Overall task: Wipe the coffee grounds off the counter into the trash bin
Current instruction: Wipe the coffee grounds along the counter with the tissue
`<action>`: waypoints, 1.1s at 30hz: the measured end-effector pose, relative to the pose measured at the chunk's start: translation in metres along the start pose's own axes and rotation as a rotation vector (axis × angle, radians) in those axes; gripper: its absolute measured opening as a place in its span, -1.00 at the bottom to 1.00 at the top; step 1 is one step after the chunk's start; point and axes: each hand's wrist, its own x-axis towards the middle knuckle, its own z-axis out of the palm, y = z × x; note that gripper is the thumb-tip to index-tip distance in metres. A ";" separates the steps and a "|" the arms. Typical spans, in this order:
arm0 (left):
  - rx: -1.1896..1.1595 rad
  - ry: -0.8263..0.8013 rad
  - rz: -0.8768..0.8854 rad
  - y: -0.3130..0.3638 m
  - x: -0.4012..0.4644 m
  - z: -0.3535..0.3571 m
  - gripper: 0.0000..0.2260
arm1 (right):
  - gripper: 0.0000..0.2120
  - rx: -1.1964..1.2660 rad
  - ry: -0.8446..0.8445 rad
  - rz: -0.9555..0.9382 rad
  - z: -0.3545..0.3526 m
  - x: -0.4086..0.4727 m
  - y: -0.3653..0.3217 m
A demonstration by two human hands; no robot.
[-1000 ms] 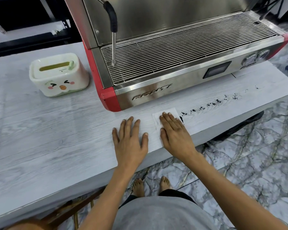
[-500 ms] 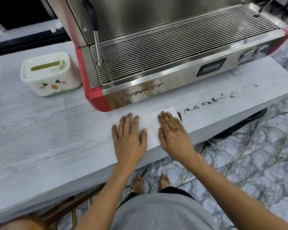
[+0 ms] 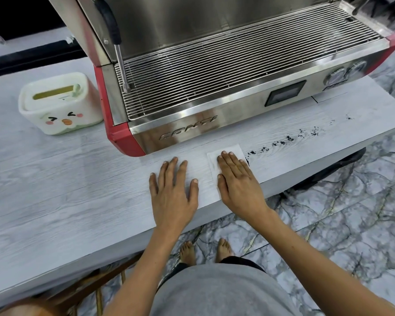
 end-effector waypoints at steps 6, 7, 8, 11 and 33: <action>-0.011 0.009 0.001 0.001 0.000 -0.001 -0.49 | -0.54 0.015 0.015 -0.008 -0.001 -0.006 0.000; -0.008 0.009 0.001 0.000 0.000 -0.001 -0.49 | -0.54 0.017 0.014 -0.008 -0.001 -0.006 0.000; -0.005 0.007 0.000 0.000 0.000 -0.001 -0.49 | -0.54 0.019 0.012 -0.006 -0.001 -0.005 0.000; -0.002 -0.004 -0.003 0.000 0.000 -0.001 -0.49 | -0.54 0.020 0.008 -0.002 0.000 -0.005 0.000; -0.007 -0.018 -0.024 0.004 0.001 -0.002 -0.40 | -0.54 -0.018 0.018 0.025 -0.011 0.004 0.045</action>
